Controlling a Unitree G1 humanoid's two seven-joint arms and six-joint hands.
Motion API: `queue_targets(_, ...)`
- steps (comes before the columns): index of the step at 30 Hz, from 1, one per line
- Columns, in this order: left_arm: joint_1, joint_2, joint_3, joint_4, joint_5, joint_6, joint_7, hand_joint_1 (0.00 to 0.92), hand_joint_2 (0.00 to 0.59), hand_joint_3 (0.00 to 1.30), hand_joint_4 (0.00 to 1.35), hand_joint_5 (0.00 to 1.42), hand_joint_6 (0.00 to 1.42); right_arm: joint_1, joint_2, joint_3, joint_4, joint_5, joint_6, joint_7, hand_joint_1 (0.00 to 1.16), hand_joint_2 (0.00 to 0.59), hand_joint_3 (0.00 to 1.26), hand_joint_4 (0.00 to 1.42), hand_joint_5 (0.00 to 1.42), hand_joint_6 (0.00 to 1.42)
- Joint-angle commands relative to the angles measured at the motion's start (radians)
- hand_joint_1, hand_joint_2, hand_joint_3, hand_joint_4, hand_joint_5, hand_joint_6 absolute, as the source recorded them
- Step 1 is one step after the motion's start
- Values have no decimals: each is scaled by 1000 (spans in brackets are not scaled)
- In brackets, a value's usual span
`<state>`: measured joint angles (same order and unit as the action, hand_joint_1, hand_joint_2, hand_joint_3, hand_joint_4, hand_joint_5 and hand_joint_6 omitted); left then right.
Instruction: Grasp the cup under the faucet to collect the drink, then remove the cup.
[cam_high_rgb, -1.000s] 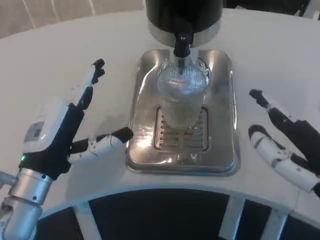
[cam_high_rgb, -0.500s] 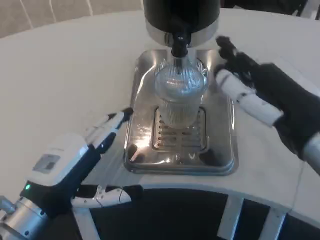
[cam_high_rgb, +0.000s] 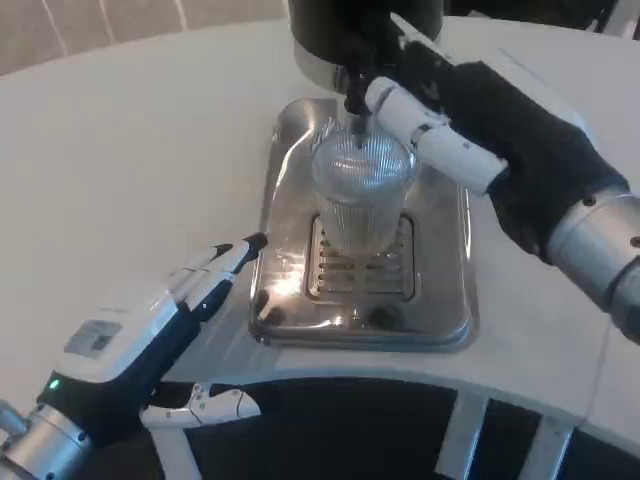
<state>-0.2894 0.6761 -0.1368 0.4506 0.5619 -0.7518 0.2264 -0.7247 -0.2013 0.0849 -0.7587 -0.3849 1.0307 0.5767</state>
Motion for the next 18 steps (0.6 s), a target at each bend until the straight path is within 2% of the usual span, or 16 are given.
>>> queue_targets(1,17,2,10,-21,0,13,-19,103,90,26,0,40,184,-28,-17,10,4,53,29,-29,249,586,0,0,0,0)
queue_targets(8,21,4,14,-40,1,23,-27,101,90,26,0,40,184,-52,-49,42,27,128,45,-62,247,586,0,0,0,0)
queue_targets(11,22,5,17,-41,2,31,-30,94,89,27,0,40,184,-73,-89,104,57,153,37,-48,181,586,0,0,0,0)
queue_targets(18,19,9,17,-33,6,38,-30,87,85,27,0,34,184,-102,-154,192,99,170,-3,-48,99,570,0,0,0,0)
